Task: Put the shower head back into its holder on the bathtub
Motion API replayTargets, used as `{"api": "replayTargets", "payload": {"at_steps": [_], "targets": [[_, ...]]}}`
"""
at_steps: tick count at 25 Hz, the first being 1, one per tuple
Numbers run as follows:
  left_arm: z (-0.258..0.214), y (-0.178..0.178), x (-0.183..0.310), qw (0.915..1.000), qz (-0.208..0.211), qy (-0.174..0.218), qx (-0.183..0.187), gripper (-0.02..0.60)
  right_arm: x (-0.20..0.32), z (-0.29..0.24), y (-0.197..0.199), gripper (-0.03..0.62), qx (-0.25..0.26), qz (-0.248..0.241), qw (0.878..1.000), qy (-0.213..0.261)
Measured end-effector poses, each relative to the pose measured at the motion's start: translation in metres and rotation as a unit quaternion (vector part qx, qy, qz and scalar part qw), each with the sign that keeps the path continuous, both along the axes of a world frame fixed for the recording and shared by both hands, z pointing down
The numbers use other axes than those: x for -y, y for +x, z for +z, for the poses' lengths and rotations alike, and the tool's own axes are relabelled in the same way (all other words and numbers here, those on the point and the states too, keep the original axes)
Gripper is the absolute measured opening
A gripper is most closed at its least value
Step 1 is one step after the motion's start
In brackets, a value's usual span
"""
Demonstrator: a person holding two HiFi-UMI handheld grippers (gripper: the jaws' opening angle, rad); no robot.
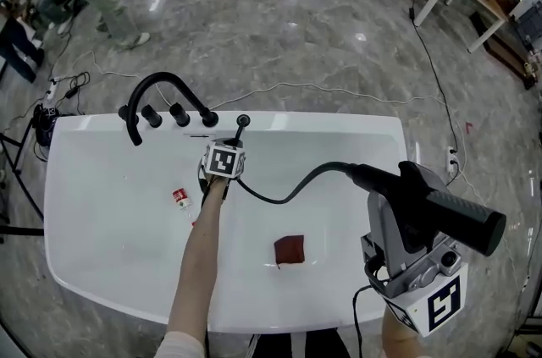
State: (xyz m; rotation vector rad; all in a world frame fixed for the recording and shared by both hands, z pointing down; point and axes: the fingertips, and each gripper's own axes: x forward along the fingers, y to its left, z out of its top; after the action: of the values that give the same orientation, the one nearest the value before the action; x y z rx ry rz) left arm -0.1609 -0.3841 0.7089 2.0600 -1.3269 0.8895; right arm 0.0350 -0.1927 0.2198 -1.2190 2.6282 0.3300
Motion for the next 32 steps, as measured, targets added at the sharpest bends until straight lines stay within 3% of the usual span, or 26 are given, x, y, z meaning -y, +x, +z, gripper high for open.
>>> {"api": "replayTargets", "payload": {"at_steps": [3, 7, 9, 11, 14, 16, 22, 25, 27, 29, 32], "targets": [[0.002, 0.008, 0.023, 0.9999, -0.002, -0.011, 0.005, 0.052, 0.001, 0.007, 0.004, 0.138, -0.002, 0.002, 1.0, -0.007], [0.037, 0.0, 0.013, 0.9991, -0.027, -0.032, -0.006, 0.052, 0.004, 0.024, 0.004, 0.138, -0.002, 0.004, 1.0, -0.02], [0.046, 0.001, 0.01, 0.9984, -0.044, -0.003, -0.036, 0.052, 0.004, 0.033, 0.001, 0.138, -0.009, 0.0, 1.0, -0.025], [0.048, 0.01, 0.01, 0.9971, -0.035, 0.028, -0.062, 0.052, 0.003, 0.041, -0.003, 0.138, -0.018, -0.001, 0.999, -0.028], [0.04, 0.017, 0.014, 0.9914, -0.021, 0.104, -0.077, 0.059, 0.003, 0.052, -0.007, 0.138, -0.014, -0.005, 0.999, -0.034], [0.046, 0.019, 0.008, 0.9866, -0.03, 0.128, -0.097, 0.153, 0.003, 0.059, -0.01, 0.138, -0.011, -0.009, 0.999, -0.04], [0.109, 0.011, -0.024, 0.9865, -0.077, 0.072, -0.125, 0.204, 0.005, 0.074, -0.009, 0.138, 0.004, -0.021, 0.999, -0.042], [0.139, 0.011, -0.036, 0.9853, -0.096, 0.046, -0.134, 0.201, 0.005, 0.088, -0.004, 0.138, 0.013, -0.026, 0.998, -0.051], [0.144, 0.01, -0.039, 0.9855, -0.102, 0.045, -0.128, 0.063, 0.008, 0.099, 0.0, 0.138, 0.013, -0.024, 0.998, -0.061], [0.133, 0.013, -0.037, 0.9841, -0.099, 0.064, -0.133, 0.061, 0.011, 0.106, 0.003, 0.138, 0.009, -0.017, 0.998, -0.067], [0.089, 0.016, -0.04, 0.9756, -0.107, 0.122, -0.148, 0.063, 0.013, 0.091, 0.006, 0.138, 0.004, -0.005, 0.998, -0.054]]}}
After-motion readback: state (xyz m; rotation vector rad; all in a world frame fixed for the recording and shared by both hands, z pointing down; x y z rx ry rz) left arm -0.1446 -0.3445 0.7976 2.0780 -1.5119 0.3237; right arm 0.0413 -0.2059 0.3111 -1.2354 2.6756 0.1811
